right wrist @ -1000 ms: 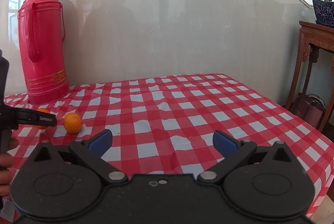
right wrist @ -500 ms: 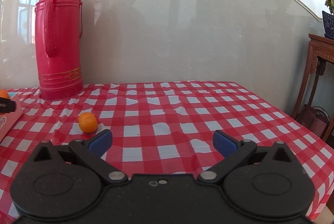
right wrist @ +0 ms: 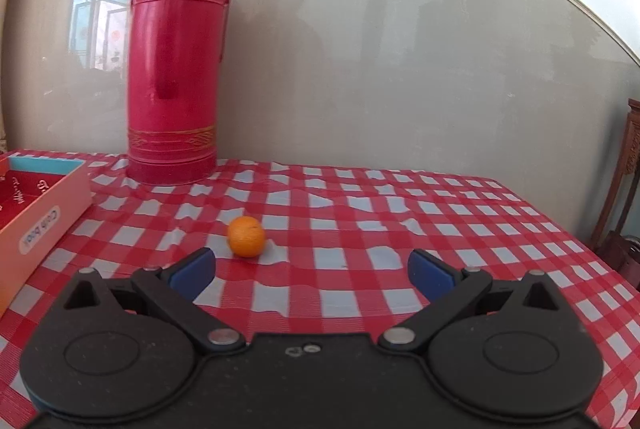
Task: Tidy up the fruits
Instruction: 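Carry the mandarin into the box and release it with the left gripper, then grasp the last mandarin orange with the right gripper, then carry the mandarin over the box and open the right gripper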
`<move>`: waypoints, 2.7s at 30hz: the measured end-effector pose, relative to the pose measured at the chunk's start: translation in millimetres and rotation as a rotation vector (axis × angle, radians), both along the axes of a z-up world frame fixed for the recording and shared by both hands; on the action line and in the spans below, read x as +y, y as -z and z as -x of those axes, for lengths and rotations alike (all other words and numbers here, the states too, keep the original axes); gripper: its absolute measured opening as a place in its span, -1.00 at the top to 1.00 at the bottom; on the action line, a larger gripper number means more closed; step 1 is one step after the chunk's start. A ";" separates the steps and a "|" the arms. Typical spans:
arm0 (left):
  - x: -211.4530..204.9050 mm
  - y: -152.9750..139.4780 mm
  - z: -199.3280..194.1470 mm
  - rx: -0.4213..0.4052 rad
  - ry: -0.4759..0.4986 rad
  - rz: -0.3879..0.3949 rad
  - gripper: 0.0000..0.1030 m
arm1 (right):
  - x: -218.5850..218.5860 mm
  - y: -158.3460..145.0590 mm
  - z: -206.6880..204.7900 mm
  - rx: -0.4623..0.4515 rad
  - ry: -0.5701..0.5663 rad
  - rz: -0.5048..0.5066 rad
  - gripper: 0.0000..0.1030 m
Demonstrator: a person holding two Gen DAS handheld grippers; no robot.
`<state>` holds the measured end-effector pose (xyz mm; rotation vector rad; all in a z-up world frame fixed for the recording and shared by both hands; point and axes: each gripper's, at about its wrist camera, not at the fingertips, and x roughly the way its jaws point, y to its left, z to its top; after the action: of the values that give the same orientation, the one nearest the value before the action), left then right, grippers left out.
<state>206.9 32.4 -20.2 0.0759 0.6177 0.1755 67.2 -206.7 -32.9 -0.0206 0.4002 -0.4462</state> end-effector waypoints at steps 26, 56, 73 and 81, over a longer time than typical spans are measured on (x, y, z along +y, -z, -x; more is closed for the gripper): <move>55.7 -34.8 90.1 -0.159 -0.083 -0.012 -0.94 | 38.4 -1.7 -39.4 0.028 -0.097 -0.017 -0.89; 133.4 -13.1 103.0 -0.113 -0.323 0.046 -0.99 | -4.6 20.4 -117.9 0.212 -0.094 -0.140 0.48; 147.2 -11.0 108.3 -0.097 -0.353 0.078 -0.99 | 73.9 -29.7 -75.1 0.017 -0.466 -0.137 0.54; 163.6 -9.6 114.2 -0.093 -0.383 0.092 -0.99 | 153.2 -36.6 -83.8 0.059 -0.698 -0.048 0.54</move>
<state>92.7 196.0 -10.6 -0.1402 0.5424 0.5178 151.0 -53.5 3.7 -0.1226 0.4340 0.2529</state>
